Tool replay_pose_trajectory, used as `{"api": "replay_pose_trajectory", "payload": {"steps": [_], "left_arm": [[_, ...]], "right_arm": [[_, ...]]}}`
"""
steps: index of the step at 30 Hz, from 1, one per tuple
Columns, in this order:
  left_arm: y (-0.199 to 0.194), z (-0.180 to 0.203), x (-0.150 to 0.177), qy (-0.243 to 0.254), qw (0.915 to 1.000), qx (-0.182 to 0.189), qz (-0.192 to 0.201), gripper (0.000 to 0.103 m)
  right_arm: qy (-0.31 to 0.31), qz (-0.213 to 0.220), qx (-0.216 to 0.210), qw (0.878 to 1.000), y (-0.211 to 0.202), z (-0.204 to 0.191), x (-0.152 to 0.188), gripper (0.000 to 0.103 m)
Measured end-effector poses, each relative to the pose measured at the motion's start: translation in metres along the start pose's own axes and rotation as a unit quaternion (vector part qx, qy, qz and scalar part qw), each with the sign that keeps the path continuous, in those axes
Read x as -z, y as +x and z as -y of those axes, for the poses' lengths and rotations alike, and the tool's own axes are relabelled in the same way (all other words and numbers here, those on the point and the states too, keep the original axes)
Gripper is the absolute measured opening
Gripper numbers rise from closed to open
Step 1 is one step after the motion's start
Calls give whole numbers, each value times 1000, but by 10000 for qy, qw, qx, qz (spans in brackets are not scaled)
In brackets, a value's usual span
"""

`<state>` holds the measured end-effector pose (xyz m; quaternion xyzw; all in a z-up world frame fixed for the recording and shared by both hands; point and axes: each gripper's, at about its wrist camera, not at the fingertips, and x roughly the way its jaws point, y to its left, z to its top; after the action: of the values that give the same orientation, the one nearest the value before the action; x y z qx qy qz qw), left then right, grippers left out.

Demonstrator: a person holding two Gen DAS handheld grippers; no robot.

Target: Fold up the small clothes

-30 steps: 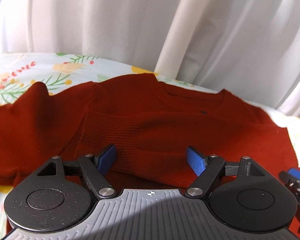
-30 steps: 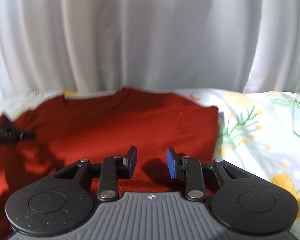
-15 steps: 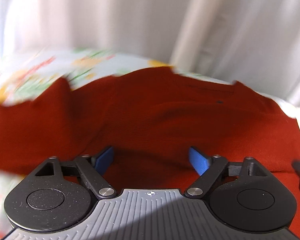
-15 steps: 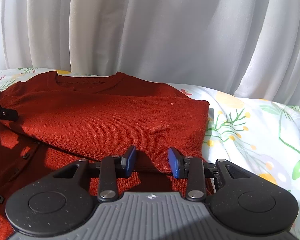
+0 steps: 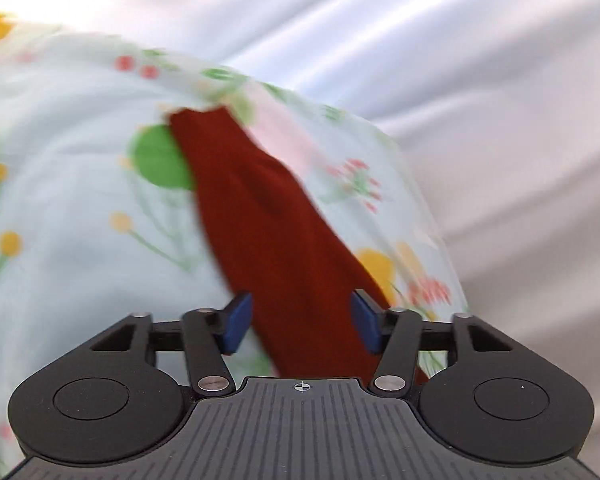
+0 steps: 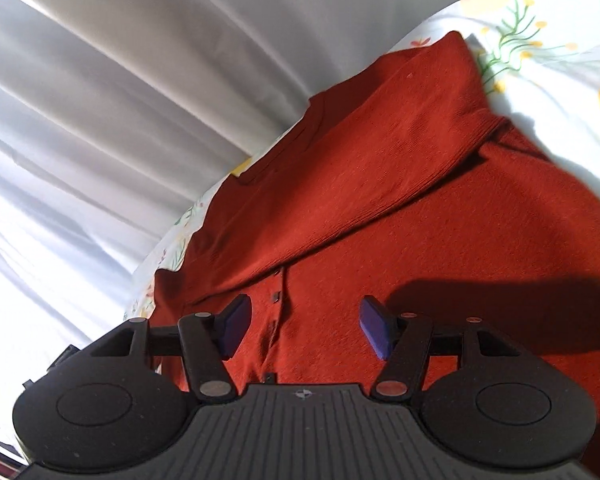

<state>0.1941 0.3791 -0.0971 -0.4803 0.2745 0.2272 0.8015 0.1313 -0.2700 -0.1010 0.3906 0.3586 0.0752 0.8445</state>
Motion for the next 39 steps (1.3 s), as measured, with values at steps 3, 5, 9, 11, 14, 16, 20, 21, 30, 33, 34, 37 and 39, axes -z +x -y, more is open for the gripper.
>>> {"api": "replay_pose_trajectory", "payload": {"steps": [3,5,9,11,14,16,20,21,30,33,34,37,39], "left_arm": [[8,-28,-21,-526,9986,39,19,49],[14,-39,-26,-768,9970,100,33,43],[25,-52,-36,-1210,9921,315,80,32],[32,-56,-42,-1377,9899,338,65,23],[39,-65,-48,-1537,9877,291,6,10],[40,-69,-49,-1661,9854,365,-10,9],[33,-56,-44,-1251,9918,222,147,8],[29,-48,-42,-1006,9945,217,212,8],[-44,134,78,2818,9318,2285,78,8],[-60,186,166,3915,8658,3061,-586,18],[-60,195,192,4147,8483,3175,-874,36],[-48,199,252,4311,8310,3102,-1652,64],[-34,187,271,4077,8502,2682,-1974,74]], "right_arm": [[-65,-41,-9,10000,5,-5,-3,61],[-59,-84,2,9999,8,-7,-3,61],[-80,-163,35,9998,15,-11,-7,61],[-95,-158,38,9998,16,-13,-8,61],[-124,-136,29,9998,17,-17,-10,61],[-136,-111,43,9998,16,-17,-11,61],[-71,-78,72,9999,16,-13,-11,61],[-51,-68,85,9999,16,-12,-12,60],[-41,158,0,9999,1,-9,-13,56],[-10,246,-48,9997,-5,-8,-13,56],[-29,280,-64,9996,-6,-9,-12,56],[-67,302,-104,9995,-7,-12,-11,56],[-113,253,-119,9995,-5,-13,-12,56]]}}
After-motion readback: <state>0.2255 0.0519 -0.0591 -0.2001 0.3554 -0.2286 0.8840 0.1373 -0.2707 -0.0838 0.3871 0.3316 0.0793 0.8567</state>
